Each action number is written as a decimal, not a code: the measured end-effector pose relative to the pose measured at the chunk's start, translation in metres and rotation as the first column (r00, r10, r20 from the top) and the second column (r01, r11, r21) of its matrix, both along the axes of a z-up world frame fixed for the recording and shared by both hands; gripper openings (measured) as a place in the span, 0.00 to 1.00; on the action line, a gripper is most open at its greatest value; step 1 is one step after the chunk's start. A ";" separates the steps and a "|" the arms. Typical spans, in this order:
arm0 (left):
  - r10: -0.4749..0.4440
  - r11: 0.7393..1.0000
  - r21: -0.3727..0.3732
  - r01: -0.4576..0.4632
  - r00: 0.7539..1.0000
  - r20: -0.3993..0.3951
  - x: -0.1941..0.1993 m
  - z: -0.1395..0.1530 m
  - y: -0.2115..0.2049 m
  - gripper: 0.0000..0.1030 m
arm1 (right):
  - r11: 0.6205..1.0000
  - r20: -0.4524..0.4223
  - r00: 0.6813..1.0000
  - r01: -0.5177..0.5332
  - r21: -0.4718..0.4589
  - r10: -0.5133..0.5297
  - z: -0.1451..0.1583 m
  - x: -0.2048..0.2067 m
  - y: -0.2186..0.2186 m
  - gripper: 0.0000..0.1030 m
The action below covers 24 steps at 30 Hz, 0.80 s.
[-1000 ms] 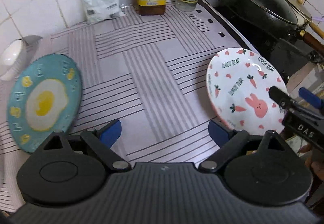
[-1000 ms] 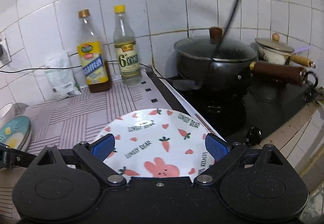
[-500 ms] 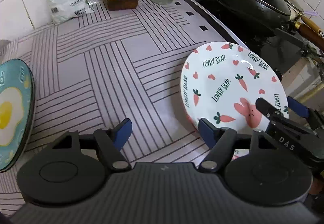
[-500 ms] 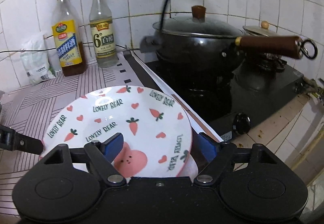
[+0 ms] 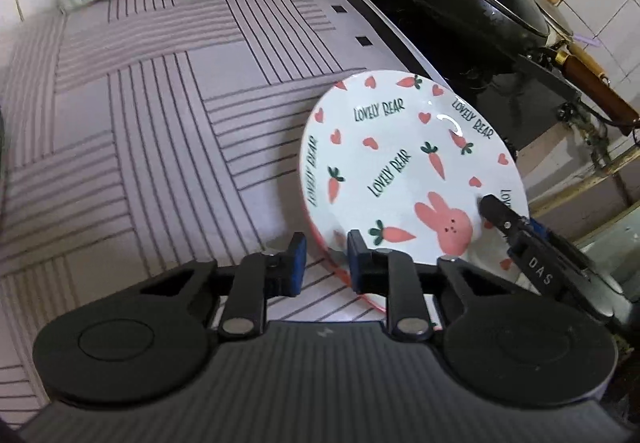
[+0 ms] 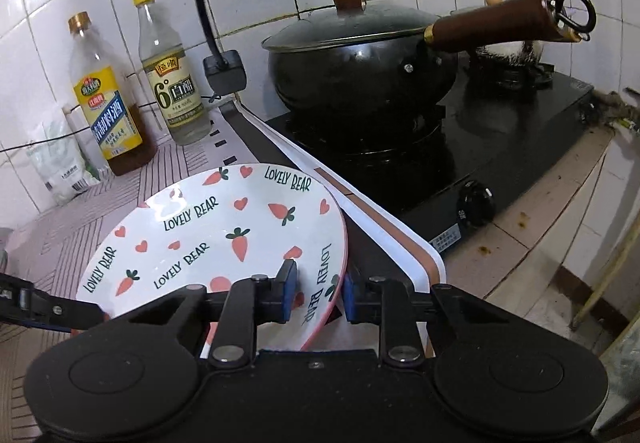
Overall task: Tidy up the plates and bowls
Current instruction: 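Close both grippers on the rim of the pink bunny plate, then lift the bunny plate with both grippers and carry it over the plate stack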
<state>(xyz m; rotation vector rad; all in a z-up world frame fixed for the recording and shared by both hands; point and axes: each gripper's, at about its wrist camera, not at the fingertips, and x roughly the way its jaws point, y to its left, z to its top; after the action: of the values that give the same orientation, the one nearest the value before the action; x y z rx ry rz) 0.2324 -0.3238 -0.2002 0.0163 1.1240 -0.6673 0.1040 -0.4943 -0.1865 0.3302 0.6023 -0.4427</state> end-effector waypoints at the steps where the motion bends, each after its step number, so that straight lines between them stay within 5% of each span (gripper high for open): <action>1: 0.001 1.000 -0.006 -0.001 1.000 -0.007 0.001 -0.001 -0.001 0.16 | 1.000 0.003 1.000 -0.005 0.007 0.005 -0.001 0.000 -0.001 0.27; 9: 0.018 1.000 -0.012 -0.018 0.999 -0.029 0.003 -0.004 -0.003 0.15 | 0.995 0.017 1.000 -0.010 0.095 0.009 -0.002 0.001 -0.012 0.27; 14: 0.027 0.999 0.037 -0.030 0.998 0.064 -0.003 0.007 0.000 0.17 | 0.986 0.040 0.999 -0.032 0.166 0.026 0.002 -0.003 -0.015 0.18; 24: 0.069 0.995 0.071 -0.076 0.993 0.099 -0.003 0.015 0.040 0.17 | 0.976 0.022 0.989 -0.147 0.162 0.145 0.007 0.011 0.019 0.18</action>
<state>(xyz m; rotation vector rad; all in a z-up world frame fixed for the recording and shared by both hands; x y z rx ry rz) 0.2295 -0.2840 -0.1853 0.0704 1.0508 -0.5542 0.1154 -0.4754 -0.1797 0.4407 0.6496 -0.2508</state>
